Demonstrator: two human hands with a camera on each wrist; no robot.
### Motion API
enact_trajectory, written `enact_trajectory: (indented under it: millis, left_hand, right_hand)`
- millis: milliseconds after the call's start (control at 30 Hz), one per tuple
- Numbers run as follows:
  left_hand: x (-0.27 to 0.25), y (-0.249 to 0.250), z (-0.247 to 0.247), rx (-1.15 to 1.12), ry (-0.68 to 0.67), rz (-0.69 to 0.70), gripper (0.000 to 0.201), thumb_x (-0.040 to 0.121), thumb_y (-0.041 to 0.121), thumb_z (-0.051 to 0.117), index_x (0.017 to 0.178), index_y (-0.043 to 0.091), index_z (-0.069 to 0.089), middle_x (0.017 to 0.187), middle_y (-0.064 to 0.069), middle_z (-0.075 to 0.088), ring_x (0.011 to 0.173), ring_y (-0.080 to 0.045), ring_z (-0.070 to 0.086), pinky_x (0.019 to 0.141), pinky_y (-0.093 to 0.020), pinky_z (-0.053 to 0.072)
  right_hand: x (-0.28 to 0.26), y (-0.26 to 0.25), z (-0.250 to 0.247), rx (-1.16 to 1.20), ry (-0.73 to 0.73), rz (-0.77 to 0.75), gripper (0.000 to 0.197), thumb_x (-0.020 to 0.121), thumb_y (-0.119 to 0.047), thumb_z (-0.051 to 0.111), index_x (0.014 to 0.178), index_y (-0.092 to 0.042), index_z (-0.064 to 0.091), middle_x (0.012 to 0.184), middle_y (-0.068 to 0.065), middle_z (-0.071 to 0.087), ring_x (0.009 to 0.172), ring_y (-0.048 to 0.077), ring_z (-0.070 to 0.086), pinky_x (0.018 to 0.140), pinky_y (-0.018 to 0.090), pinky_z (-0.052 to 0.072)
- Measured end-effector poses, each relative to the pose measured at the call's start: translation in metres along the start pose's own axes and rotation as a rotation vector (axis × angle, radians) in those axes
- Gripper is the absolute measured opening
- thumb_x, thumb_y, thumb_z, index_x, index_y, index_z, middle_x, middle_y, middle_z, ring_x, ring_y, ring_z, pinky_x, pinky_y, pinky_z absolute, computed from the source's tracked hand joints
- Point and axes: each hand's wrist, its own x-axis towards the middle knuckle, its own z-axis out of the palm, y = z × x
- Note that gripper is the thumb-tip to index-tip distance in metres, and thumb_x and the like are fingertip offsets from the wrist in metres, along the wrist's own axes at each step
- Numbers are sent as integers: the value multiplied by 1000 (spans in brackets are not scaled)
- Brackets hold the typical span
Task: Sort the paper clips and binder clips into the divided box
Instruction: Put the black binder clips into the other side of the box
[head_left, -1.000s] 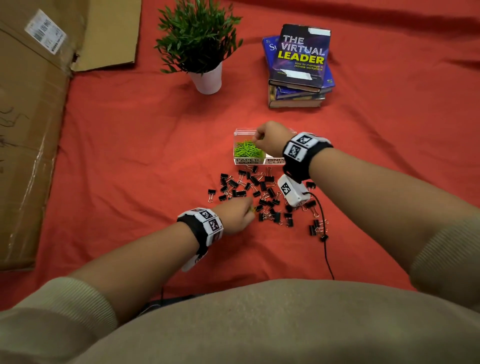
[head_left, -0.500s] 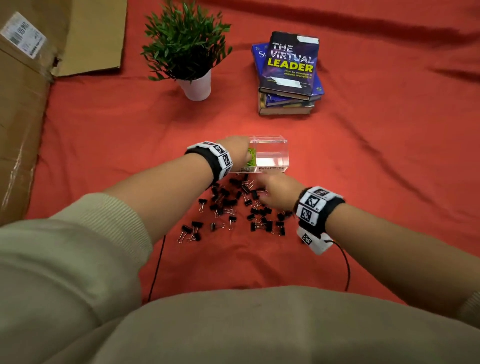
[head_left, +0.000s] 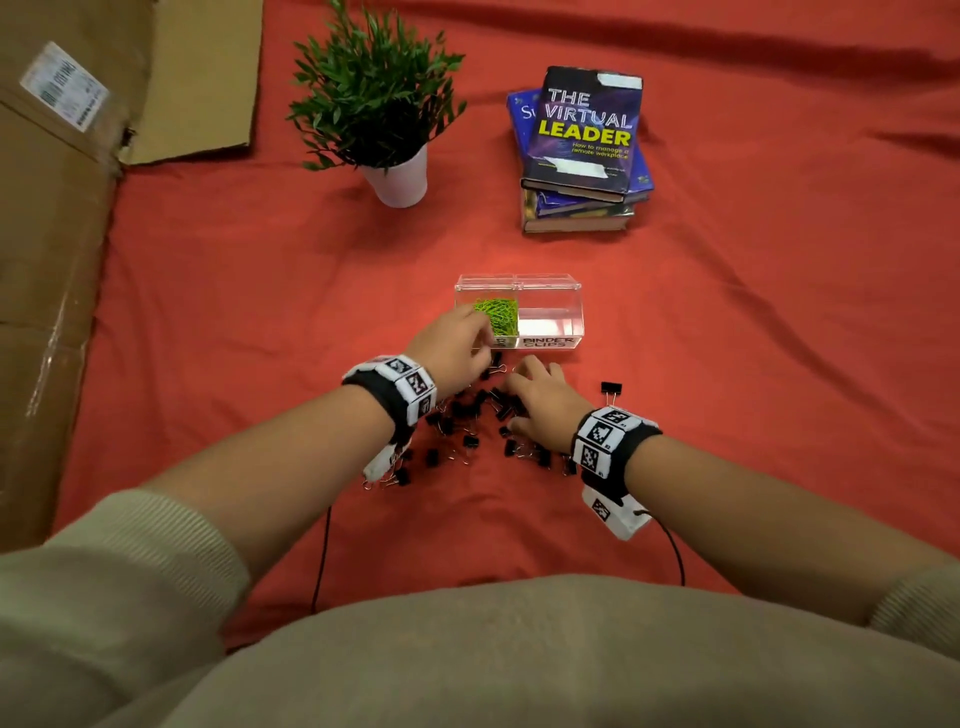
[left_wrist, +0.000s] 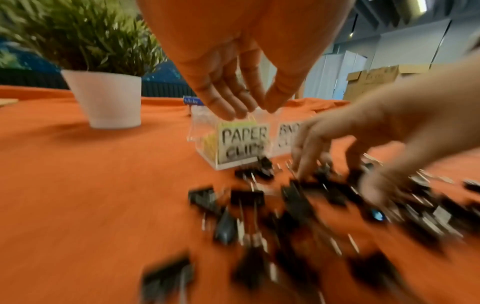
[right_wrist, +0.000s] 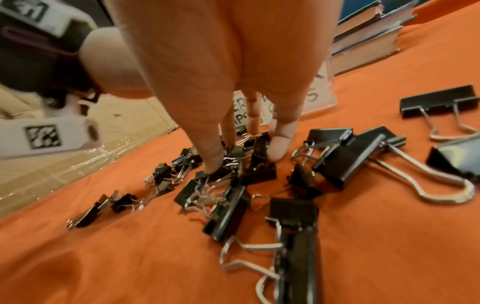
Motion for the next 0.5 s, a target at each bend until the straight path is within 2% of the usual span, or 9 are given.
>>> enact_trajectory:
  millis: [67,133,200,267,367,500]
  left_hand:
    - [-18,-8,15,30,-127,-7,15,83,19,55,98,22,59,99,5,52,95,-19,57,78,-38,52]
    - [-32,-14,29,81,-222,17,34,82,19,57,116,25,56,112,2,51,103,-20,54,81,-40,52]
    - [-41,-14,38,117,-273,40,51,83,19,58,132,29,45,121,0,46,110,-20,49,80,-39,52]
    - [-43,-9,44,159,-267,55,56,86,20,57,138,32,39,123,-2,44,111,-21,47,75,-36,50]
    - [-39,1,48,211,-234,45,47,91,24,54,136,29,42,118,-6,44,108,-27,51,69,-39,47]
    - [-33,11,50,243,-214,-16,32,92,29,54,122,16,50,116,-8,46,110,-29,51,75,-43,48]
  right_hand:
    - [-1,2,1,48,11,7,44,83,-27,68,121,-14,50,128,6,37,109,28,37,96,43,43]
    - [-2,5,0,96,13,18,38,83,-22,67,118,-14,54,125,5,38,109,26,39,98,40,42]
    - [-4,7,-2,124,5,29,32,84,-18,66,114,-15,57,121,4,39,108,25,40,97,38,41]
    - [-7,9,-3,111,-8,23,29,83,-17,65,111,-14,56,119,5,39,107,26,40,94,37,42]
    - [-11,10,-6,109,-18,6,25,80,-16,66,102,-14,55,114,3,43,103,25,40,88,38,43]
    - [-12,14,-6,144,1,-10,16,78,-12,65,92,-14,57,106,4,47,96,25,45,85,39,44]
